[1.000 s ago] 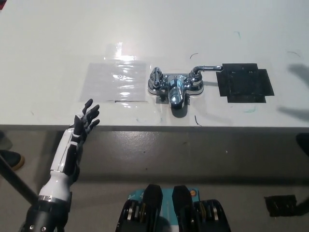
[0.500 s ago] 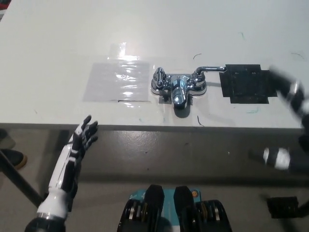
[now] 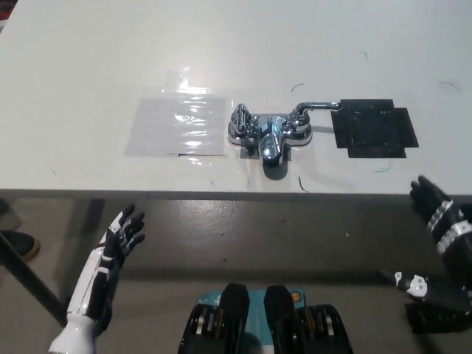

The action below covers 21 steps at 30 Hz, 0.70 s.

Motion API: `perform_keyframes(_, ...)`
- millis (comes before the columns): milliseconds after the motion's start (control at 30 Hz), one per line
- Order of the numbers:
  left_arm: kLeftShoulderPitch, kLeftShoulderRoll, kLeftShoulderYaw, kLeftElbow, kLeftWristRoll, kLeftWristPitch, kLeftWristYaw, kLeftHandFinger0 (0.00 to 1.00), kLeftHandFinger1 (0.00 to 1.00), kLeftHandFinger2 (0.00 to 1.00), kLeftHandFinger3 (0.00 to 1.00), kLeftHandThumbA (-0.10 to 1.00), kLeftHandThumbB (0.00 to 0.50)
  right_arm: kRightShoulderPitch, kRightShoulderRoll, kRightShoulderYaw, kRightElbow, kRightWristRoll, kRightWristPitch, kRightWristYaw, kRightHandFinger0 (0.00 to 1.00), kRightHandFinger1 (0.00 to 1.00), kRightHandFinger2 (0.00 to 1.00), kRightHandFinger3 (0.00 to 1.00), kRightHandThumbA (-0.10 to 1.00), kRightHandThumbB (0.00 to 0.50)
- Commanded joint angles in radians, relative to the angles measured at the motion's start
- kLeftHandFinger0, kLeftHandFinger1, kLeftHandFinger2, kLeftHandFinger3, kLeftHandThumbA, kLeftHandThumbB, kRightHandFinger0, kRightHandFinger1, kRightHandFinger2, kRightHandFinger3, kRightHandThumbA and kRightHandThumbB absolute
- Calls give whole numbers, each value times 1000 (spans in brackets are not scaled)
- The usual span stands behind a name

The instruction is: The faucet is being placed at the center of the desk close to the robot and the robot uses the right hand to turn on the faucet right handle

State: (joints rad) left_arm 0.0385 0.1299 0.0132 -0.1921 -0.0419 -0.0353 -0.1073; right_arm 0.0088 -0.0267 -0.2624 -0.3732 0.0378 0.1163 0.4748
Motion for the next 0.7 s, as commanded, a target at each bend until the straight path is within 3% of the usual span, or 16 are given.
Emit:
perform_keyframes(0, 8, 25, 19, -44, -36, -13, -16, 1000, 1000, 1000, 1000, 1000, 153, 47, 30, 10, 86, 106, -116, -55, 1000, 1000, 1000, 1000, 1000, 223)
perform_keyframes(200, 11, 49, 39, 1, -38, -38, -12, 1000, 1000, 1000, 1000, 1000, 135, 77, 14, 46, 240, 132, -163, -32, 1000, 1000, 1000, 1000, 1000, 164)
perform_keyframes(333, 15, 49, 42, 15, -43, -39, -16, 1000, 1000, 1000, 1000, 1000, 116, 92, 15, 70, 248, 105, -157, -55, 1000, 1000, 1000, 1000, 1000, 205)
perform_keyframes(367, 18, 45, 42, 12, -42, -25, -13, 1000, 1000, 1000, 1000, 1000, 136, 95, 14, 79, 249, 103, -148, -60, 1000, 1000, 1000, 1000, 1000, 193)
perform_keyframes(667, 30, 45, 40, 38, -42, -48, -18, 1000, 1000, 1000, 1000, 1000, 130, 81, 1, 117, 278, 91, -165, -95, 1000, 1000, 1000, 1000, 1000, 196)
